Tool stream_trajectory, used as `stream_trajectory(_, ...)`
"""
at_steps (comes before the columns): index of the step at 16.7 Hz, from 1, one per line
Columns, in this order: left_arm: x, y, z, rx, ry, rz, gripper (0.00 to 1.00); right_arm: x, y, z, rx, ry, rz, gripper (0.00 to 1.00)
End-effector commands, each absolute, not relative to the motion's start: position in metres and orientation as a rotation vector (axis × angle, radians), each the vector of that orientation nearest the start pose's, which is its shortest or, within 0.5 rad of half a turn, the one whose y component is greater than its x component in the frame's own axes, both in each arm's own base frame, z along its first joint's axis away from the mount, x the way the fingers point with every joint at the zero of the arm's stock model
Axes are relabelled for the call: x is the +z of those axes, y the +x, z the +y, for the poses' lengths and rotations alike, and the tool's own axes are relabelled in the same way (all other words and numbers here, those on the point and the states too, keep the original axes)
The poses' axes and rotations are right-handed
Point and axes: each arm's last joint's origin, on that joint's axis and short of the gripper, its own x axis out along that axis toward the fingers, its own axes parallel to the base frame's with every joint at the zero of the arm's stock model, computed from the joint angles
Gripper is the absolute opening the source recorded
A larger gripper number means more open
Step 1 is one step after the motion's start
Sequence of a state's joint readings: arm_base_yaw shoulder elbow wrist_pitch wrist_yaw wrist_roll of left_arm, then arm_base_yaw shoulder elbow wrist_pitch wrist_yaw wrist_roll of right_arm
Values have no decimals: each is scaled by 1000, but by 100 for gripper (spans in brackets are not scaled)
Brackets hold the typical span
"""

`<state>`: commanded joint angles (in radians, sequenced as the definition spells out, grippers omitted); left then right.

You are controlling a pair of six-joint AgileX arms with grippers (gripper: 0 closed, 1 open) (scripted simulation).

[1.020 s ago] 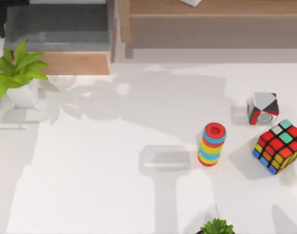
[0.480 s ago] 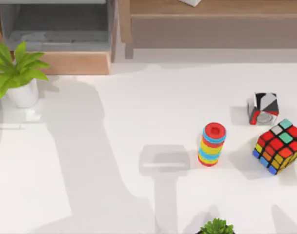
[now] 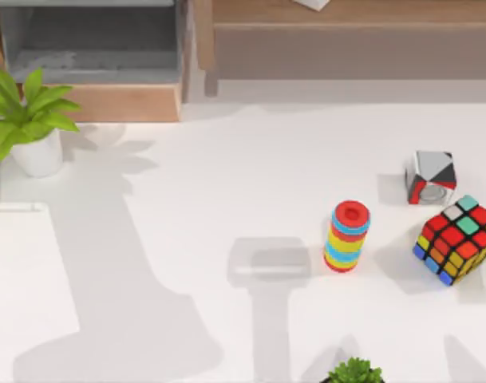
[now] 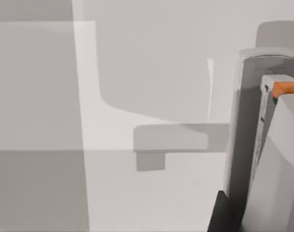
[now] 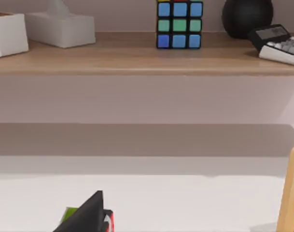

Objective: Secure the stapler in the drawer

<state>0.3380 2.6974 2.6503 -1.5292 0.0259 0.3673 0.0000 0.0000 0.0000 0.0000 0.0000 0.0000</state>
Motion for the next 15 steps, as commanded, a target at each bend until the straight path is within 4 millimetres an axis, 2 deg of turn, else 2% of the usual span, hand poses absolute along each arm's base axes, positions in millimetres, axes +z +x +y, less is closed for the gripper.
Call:
stream_trajectory(12, 153, 480, 176, -26, -2, 1570, 0, 160, 106, -1, 0, 0, 0, 100)
stream_trajectory(15, 153, 480, 176, -26, -2, 1570, 23, 160, 106, -1, 0, 0, 0, 100)
